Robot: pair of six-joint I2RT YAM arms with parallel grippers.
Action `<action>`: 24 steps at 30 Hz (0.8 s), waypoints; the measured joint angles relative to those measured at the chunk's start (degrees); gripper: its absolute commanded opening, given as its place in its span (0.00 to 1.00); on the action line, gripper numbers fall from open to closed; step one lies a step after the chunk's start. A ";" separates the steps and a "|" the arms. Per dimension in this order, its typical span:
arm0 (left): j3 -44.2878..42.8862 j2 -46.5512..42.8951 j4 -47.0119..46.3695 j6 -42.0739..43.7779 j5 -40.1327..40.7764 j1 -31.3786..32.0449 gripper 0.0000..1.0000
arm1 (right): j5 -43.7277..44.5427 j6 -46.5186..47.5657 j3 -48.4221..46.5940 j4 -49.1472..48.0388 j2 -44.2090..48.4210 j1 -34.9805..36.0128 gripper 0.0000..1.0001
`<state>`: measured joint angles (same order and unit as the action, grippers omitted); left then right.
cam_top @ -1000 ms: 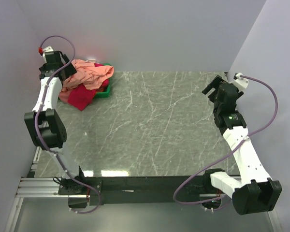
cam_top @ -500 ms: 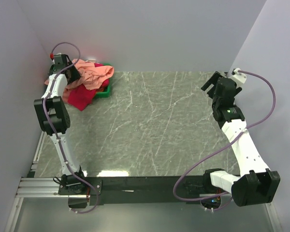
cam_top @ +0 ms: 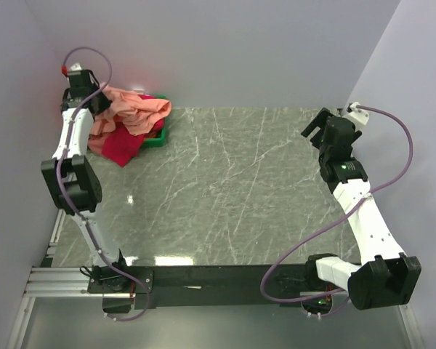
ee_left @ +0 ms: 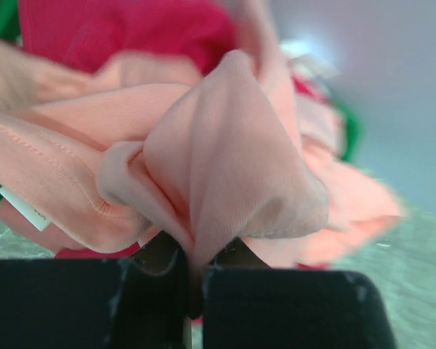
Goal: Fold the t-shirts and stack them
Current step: Grab the tshirt from the pile, then move the tshirt to the center of the board
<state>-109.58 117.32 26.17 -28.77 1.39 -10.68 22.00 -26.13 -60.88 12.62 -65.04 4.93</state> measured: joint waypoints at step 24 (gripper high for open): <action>-8.81 -23.93 -18.01 2.47 -21.88 23.06 0.00 | -6.88 -1.57 -0.42 0.35 3.17 0.00 0.86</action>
<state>-118.39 93.38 8.16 -26.30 -20.49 12.38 15.11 -27.70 -61.30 12.97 -61.87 4.93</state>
